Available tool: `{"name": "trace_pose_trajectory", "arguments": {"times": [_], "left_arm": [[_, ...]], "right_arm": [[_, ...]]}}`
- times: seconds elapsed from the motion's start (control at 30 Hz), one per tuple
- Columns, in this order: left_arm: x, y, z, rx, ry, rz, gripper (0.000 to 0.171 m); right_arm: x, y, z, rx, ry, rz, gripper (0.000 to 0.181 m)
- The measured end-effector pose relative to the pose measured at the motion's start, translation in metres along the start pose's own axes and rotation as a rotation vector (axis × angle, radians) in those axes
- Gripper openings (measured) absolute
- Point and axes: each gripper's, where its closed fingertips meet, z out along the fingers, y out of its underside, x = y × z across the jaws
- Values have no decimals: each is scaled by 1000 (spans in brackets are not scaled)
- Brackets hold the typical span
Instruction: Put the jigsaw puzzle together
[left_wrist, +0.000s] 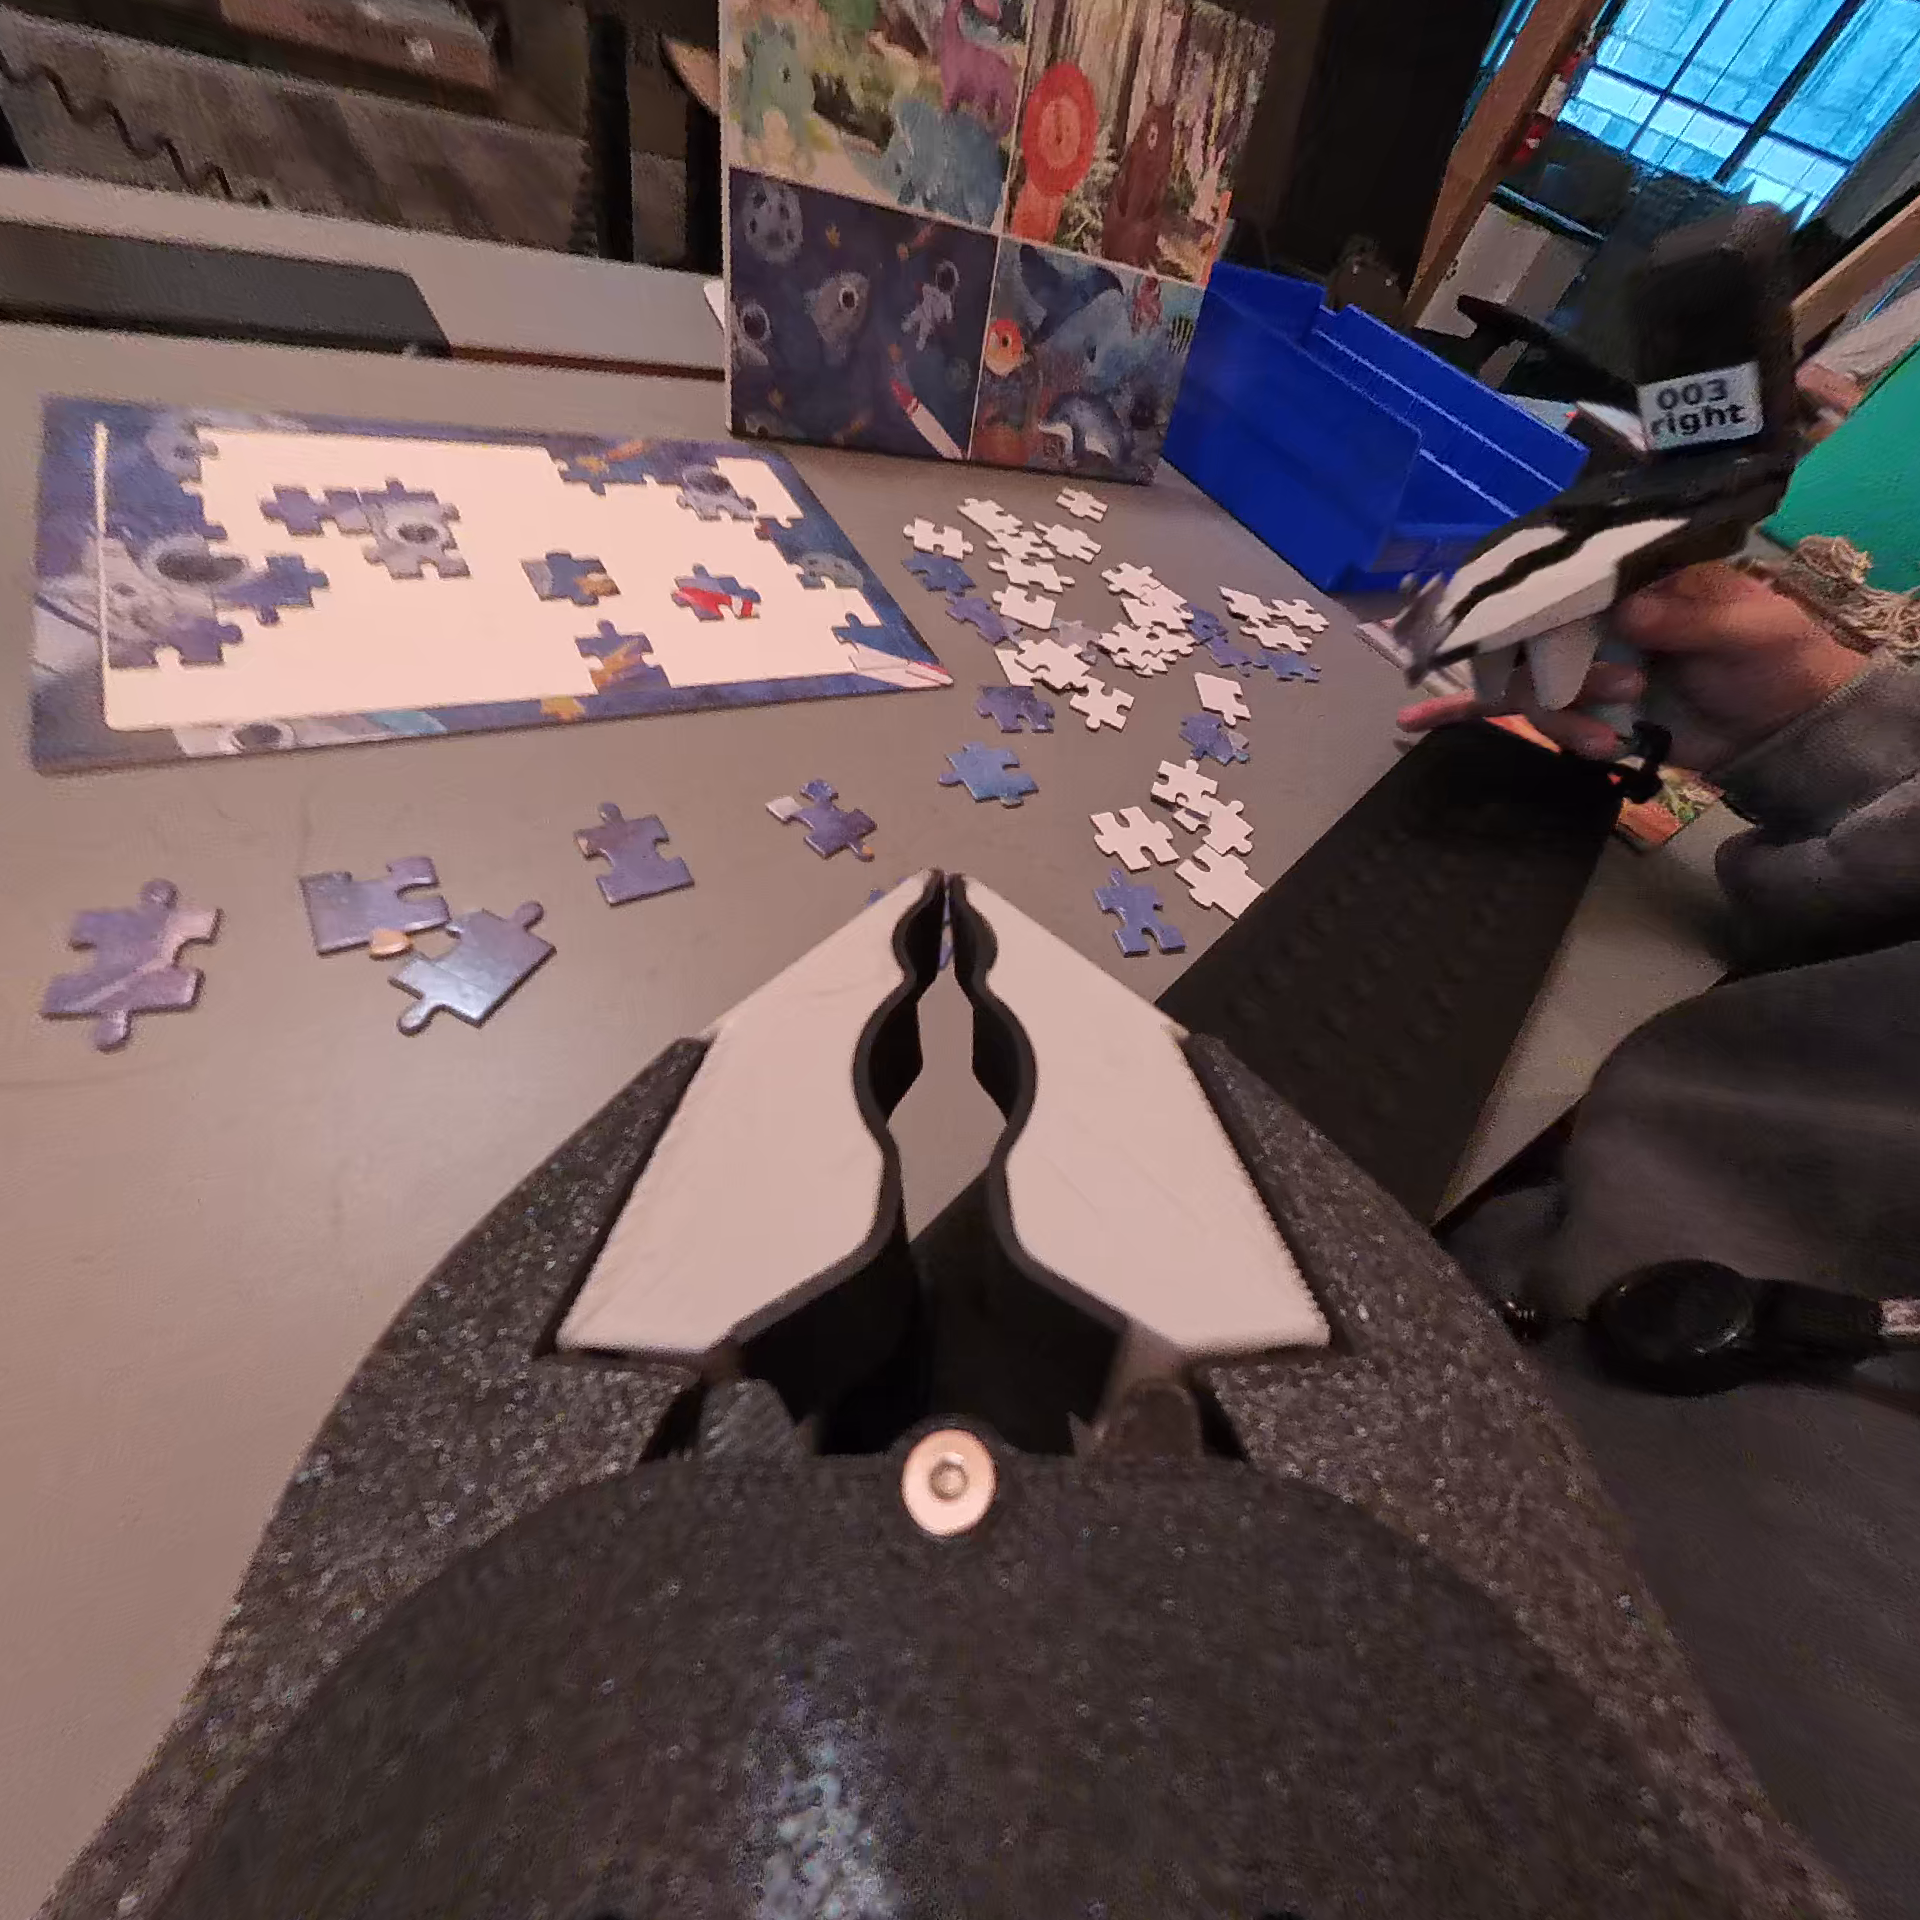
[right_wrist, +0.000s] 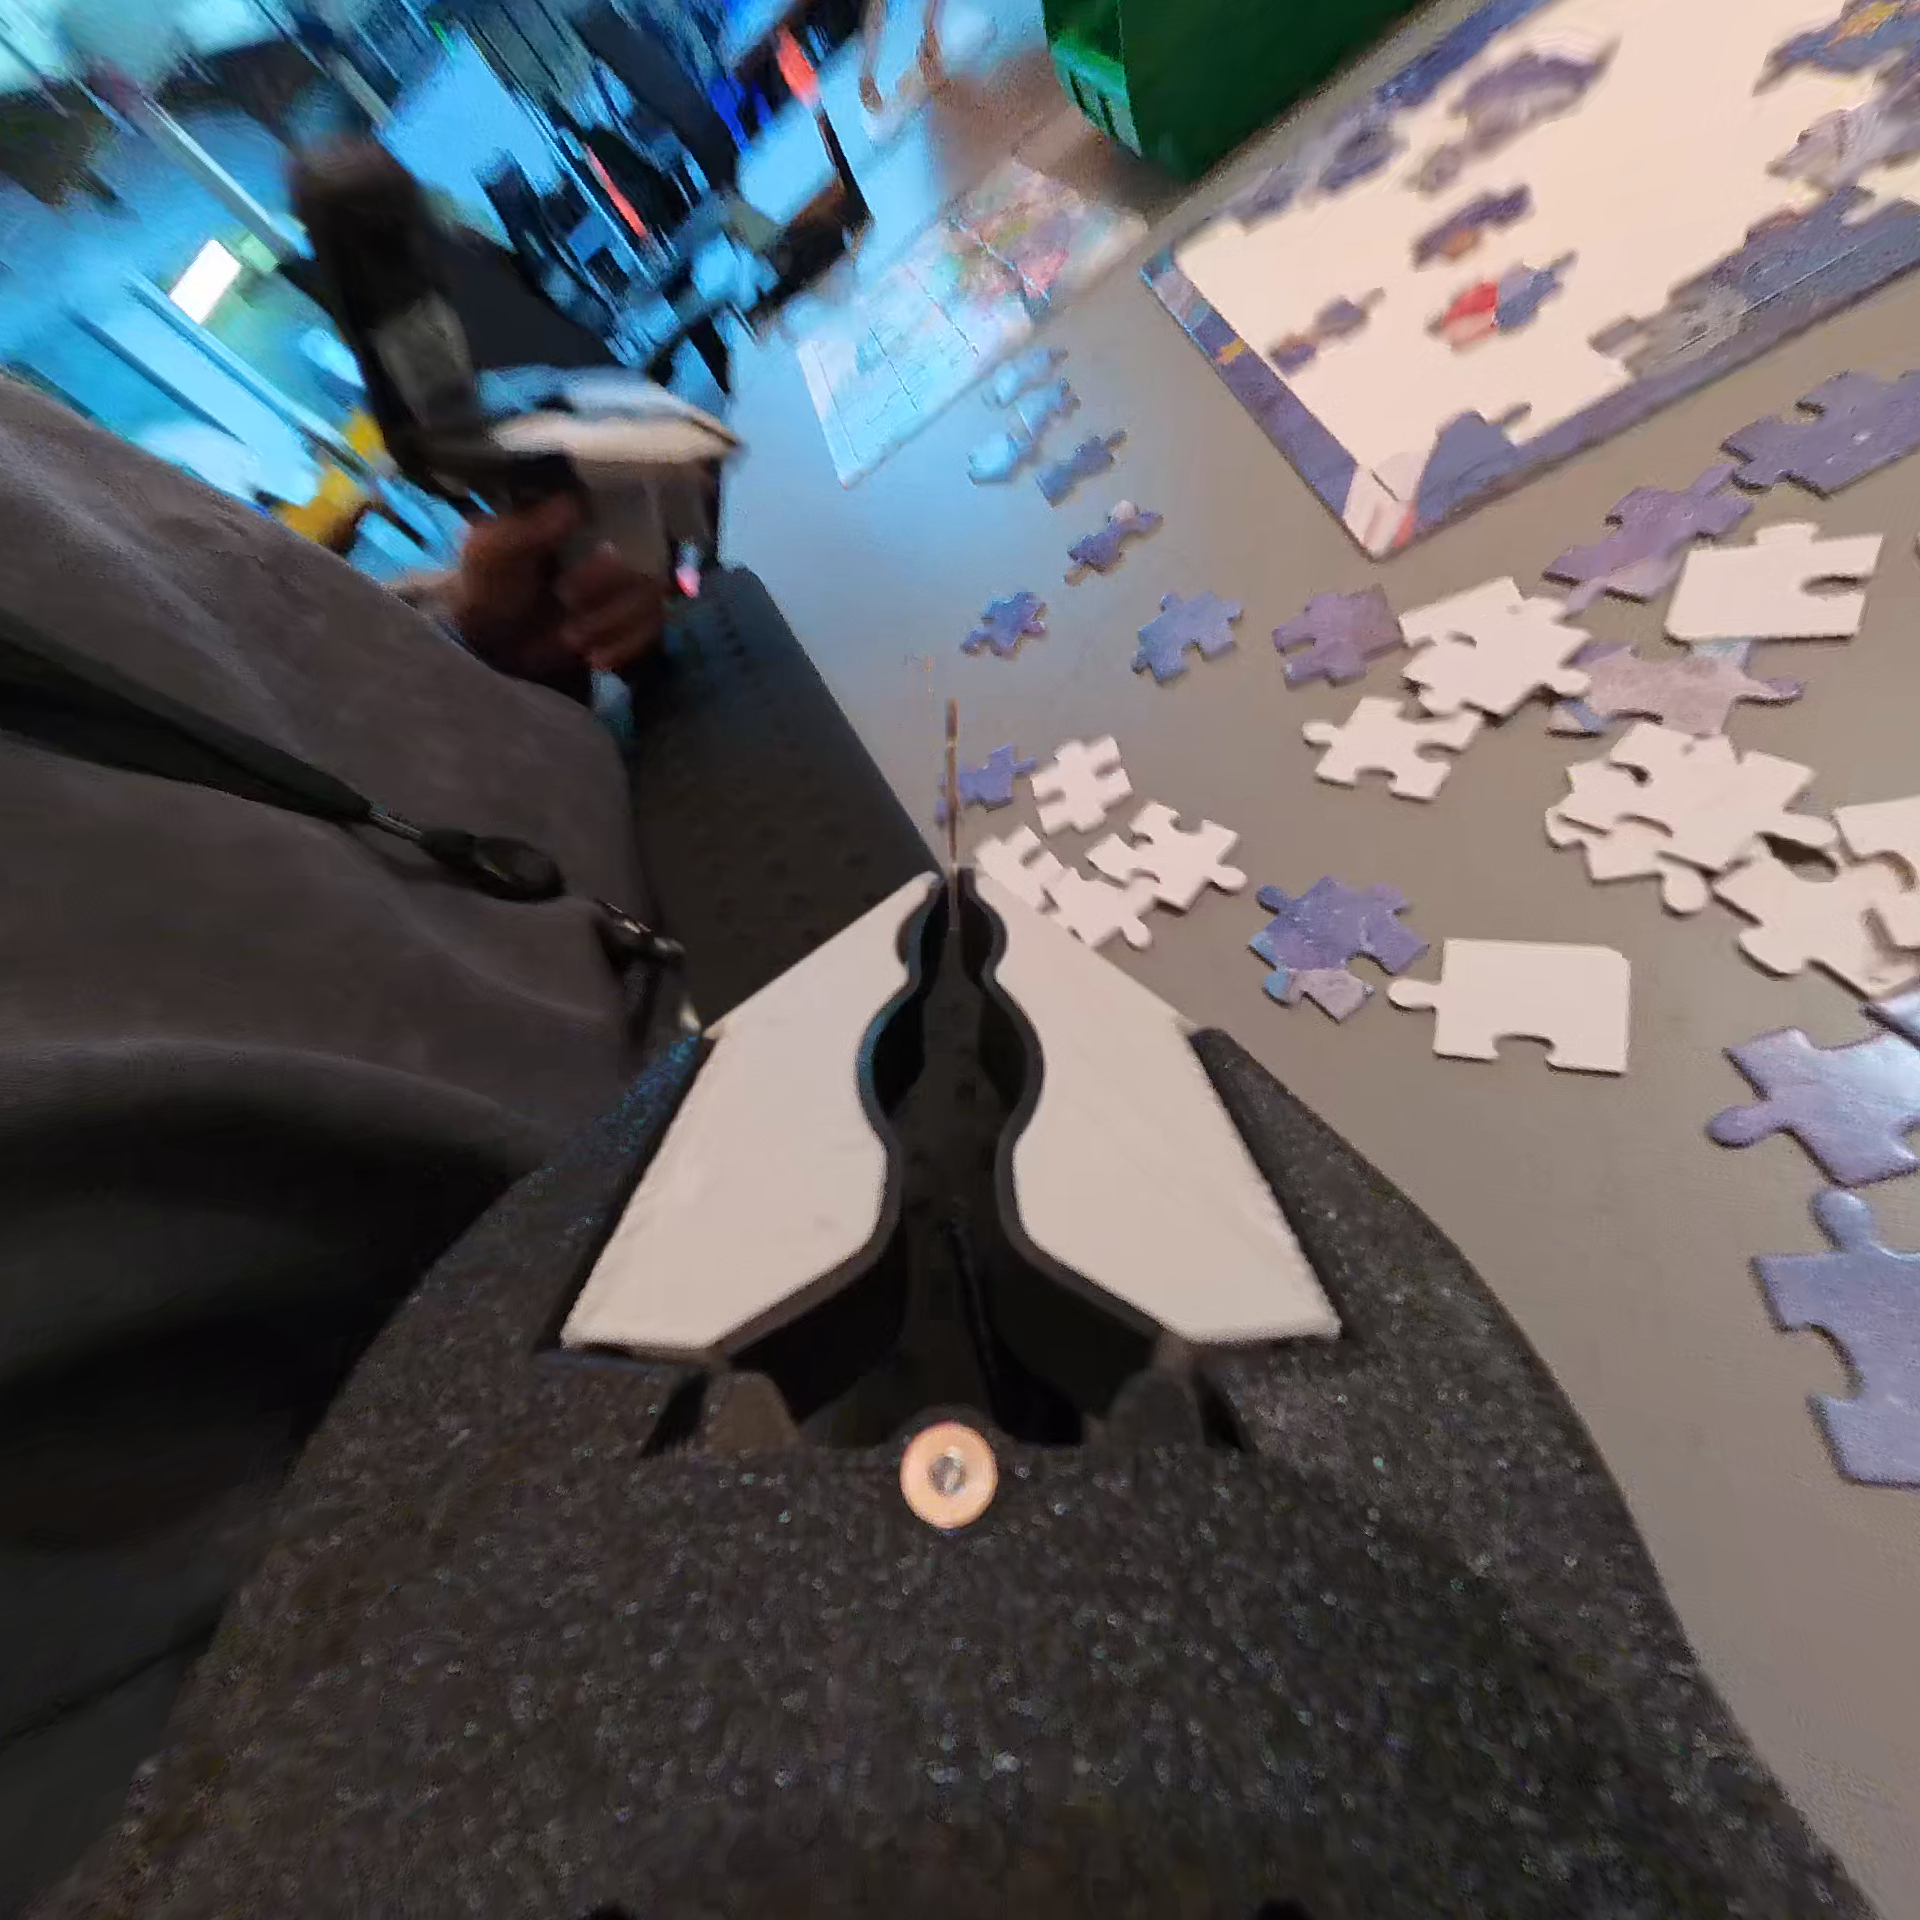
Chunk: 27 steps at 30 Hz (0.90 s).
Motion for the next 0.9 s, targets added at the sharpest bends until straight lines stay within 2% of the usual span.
{"name": "trace_pose_trajectory", "arguments": {"times": [0.07, 0.13, 0.23, 0.3, 0.37, 0.47, 0.57, 0.7, 0.8, 0.9], "left_arm": [[10, 1, -4, -3, 9, 25, 1], [28, 13, -10, -48, 62, 34, 1], [35, 27, -31, -69, 44, 77, 1], [16, 26, -50, -39, -62, 96, 1], [-9, 23, -70, -7, -194, 74, 0], [-27, 33, -87, -22, -290, 18, 1], [-18, 37, -83, -19, -210, -76, 1], [-29, 32, -80, 12, -201, -133, 0], [-29, 19, -81, 39, -203, -86, 0], [-28, 7, -73, 46, -179, -35, 0]], "right_arm": [[13, 19, 5, -133, 56, -15, 2], [20, 32, -3, -225, 98, 22, 2], [13, 15, -44, -122, 143, 67, 2], [12, 2, -77, 41, 142, 134, 1], [6, 4, -90, 142, 89, 201, 1], [-8, 21, -81, 162, 22, 228, 1], [-13, 23, -68, 187, -12, 243, 1], [-27, 13, -64, 221, -29, 240, 1], [-49, 7, -77, 269, 8, 243, 1], [-77, 27, -76, 232, 60, 242, 1]]}}
